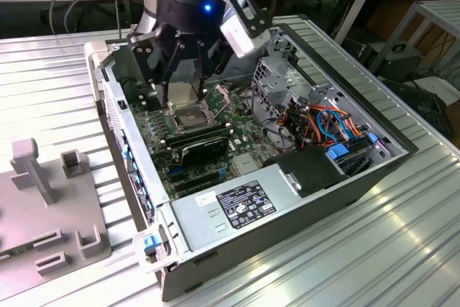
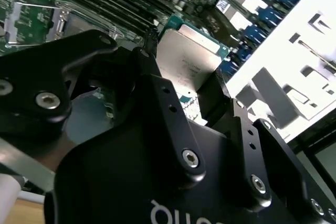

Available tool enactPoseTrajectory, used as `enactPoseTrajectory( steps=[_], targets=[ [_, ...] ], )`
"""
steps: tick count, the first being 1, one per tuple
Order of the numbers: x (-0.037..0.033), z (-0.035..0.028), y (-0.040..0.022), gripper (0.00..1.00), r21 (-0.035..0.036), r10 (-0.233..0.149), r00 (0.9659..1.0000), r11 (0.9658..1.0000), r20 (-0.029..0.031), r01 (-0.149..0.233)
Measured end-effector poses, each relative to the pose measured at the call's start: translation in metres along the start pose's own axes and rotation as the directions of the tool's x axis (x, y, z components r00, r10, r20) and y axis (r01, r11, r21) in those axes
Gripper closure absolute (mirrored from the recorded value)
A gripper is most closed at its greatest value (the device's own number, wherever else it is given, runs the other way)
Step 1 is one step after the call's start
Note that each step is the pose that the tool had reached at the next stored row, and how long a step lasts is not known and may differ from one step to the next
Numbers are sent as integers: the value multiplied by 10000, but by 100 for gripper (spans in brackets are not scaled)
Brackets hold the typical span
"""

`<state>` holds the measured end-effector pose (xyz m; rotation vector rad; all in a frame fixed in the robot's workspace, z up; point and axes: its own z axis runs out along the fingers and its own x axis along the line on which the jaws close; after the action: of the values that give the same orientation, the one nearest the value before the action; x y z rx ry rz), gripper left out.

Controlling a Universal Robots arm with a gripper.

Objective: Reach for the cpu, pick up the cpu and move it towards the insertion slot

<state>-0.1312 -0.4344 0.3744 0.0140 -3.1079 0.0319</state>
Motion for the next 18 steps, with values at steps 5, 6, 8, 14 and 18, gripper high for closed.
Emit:
enactPoseTrajectory(
  steps=[5, 6, 8, 14, 18],
  targets=[
    [-249, 32, 22, 45, 2, -2, 10000, 10000, 0, 2],
    [-296, 40, 28, 45, 1, -1, 10000, 10000, 0, 1],
    [-397, 57, 40, 45, 3, -3, 10000, 10000, -1, 3],
    [-635, 88, 65, 45, 8, -2, 10000, 10000, -2, 2],
    [-642, 87, 65, 45, 9, -1, 10000, 10000, -1, 1]
  ],
)
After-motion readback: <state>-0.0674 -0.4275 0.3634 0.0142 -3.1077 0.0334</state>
